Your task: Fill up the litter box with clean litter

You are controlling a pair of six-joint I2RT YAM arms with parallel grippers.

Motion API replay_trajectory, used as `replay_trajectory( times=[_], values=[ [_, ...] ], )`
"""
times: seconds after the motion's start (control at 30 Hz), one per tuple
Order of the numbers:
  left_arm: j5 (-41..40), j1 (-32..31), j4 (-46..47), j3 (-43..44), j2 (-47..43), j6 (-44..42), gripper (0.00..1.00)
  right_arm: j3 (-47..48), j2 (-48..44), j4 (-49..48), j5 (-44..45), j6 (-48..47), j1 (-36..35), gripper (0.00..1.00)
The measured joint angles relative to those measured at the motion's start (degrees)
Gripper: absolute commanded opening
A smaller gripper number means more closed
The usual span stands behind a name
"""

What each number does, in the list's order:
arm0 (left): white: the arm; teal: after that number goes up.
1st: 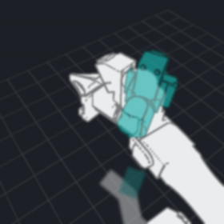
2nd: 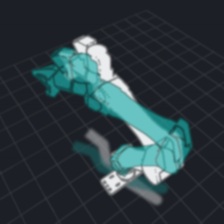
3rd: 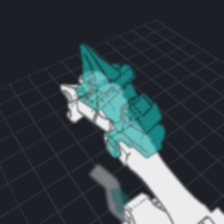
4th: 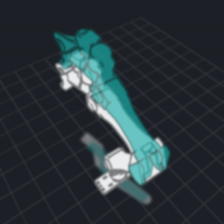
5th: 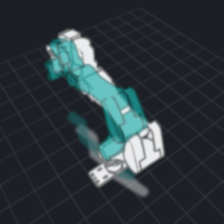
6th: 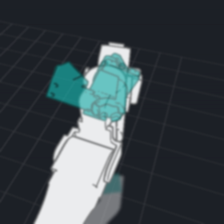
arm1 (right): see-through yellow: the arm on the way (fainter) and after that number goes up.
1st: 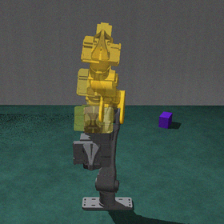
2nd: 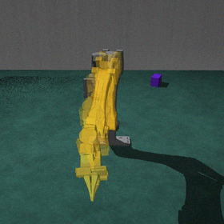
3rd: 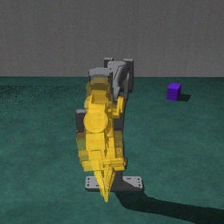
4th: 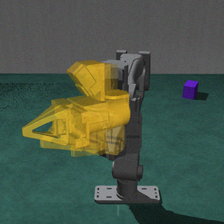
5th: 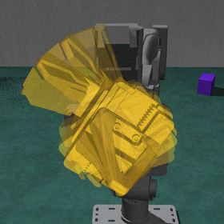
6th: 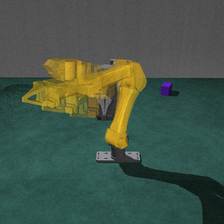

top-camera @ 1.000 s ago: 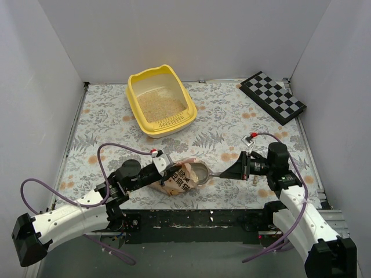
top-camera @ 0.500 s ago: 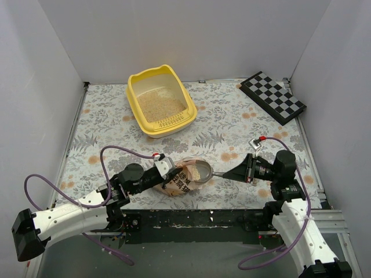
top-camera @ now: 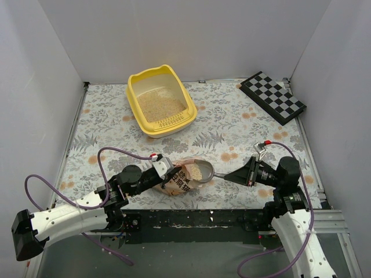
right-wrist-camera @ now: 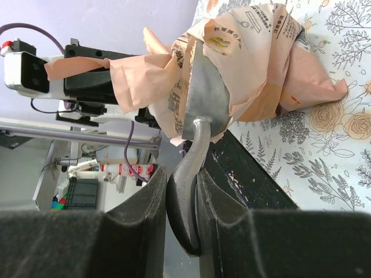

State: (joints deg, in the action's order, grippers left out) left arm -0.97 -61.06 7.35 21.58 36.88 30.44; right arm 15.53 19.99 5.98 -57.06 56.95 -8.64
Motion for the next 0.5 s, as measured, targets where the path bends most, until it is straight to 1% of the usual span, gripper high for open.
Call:
replay_trajectory(
  times=[0.33, 0.43, 0.5],
  values=[
    [-0.79, -0.37, 0.00, 0.00, 0.04, 0.02, 0.00, 0.02, -15.41, 10.78, 5.55, 6.01, 0.00, 0.01],
    [-1.46, -0.74, -0.02, 0.00, -0.39, 0.04, 0.00, 0.20, -18.73, 14.21, 7.10, 7.30, 0.00, 0.01],
    [-1.90, -0.79, 0.00, 0.00, -1.14, 0.04, 0.00, 0.76, -19.37, 16.13, 8.20, 8.37, 0.00, 0.01]
  ],
)
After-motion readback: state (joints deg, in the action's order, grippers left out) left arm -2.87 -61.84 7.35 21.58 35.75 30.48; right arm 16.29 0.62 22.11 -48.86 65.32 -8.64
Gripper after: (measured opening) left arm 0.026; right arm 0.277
